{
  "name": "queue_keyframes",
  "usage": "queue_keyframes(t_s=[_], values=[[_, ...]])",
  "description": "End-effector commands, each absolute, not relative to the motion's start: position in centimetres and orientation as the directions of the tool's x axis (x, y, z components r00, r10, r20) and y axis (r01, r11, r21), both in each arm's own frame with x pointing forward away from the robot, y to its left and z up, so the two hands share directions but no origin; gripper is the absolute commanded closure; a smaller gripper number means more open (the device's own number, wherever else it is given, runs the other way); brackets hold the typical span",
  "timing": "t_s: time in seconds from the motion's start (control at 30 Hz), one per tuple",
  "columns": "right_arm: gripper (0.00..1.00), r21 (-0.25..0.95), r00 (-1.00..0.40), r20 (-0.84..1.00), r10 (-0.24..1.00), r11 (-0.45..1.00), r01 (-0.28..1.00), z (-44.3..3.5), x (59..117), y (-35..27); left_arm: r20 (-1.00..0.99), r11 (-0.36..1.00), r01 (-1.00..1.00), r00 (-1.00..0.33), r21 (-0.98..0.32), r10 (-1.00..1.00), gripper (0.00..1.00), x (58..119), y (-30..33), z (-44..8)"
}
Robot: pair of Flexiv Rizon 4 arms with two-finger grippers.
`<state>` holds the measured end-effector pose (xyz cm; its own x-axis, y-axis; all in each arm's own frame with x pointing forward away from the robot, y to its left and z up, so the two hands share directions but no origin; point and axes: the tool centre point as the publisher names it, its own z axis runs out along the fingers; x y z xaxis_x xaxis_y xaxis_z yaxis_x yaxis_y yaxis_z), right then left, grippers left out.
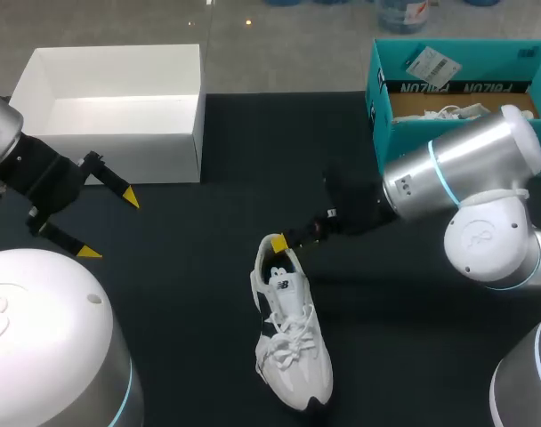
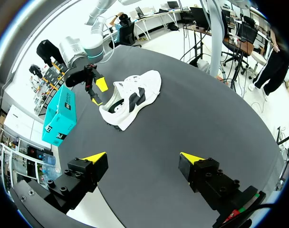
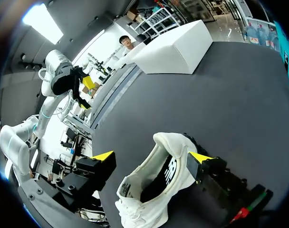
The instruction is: Take the shoe out of the shoebox, open the shoe tongue, remove and reinsert the insole, then place the shoe into the shoebox
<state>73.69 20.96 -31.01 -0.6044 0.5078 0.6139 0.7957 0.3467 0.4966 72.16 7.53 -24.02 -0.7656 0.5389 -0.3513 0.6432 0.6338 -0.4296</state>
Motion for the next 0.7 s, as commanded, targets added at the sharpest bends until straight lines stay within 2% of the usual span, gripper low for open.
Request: queue_keyframes(t_s=[0.03,0.2,0.4,0.5,0.7], values=[[0.00,0.464,-0.584,0.598,0.550,0.357,0.811,-29.9,73.7,21.2,-0.350,0.636,0.643,-0.766,-0.427,0.540,0.00,72.1,7.5,-24.0],[0.00,0.360,-0.496,0.571,0.655,0.343,0.868,-29.0,73.8,20.8,-0.350,0.636,0.643,-0.766,-0.427,0.540,0.00,72.1,7.5,-24.0],[0.00,0.229,-0.328,0.512,0.794,0.241,0.943,-28.4,73.1,19.5,-0.350,0.636,0.643,-0.766,-0.427,0.540,0.00,72.1,7.5,-24.0],[0.00,0.167,-0.306,0.475,0.825,0.257,0.952,-27.8,72.9,19.3,-0.350,0.636,0.643,-0.766,-0.427,0.540,0.00,72.1,7.5,-24.0],[0.00,0.167,-0.306,0.475,0.825,0.257,0.952,-27.8,72.9,19.3,-0.350,0.636,0.643,-0.766,-0.427,0.540,0.00,72.1,7.5,-24.0]])
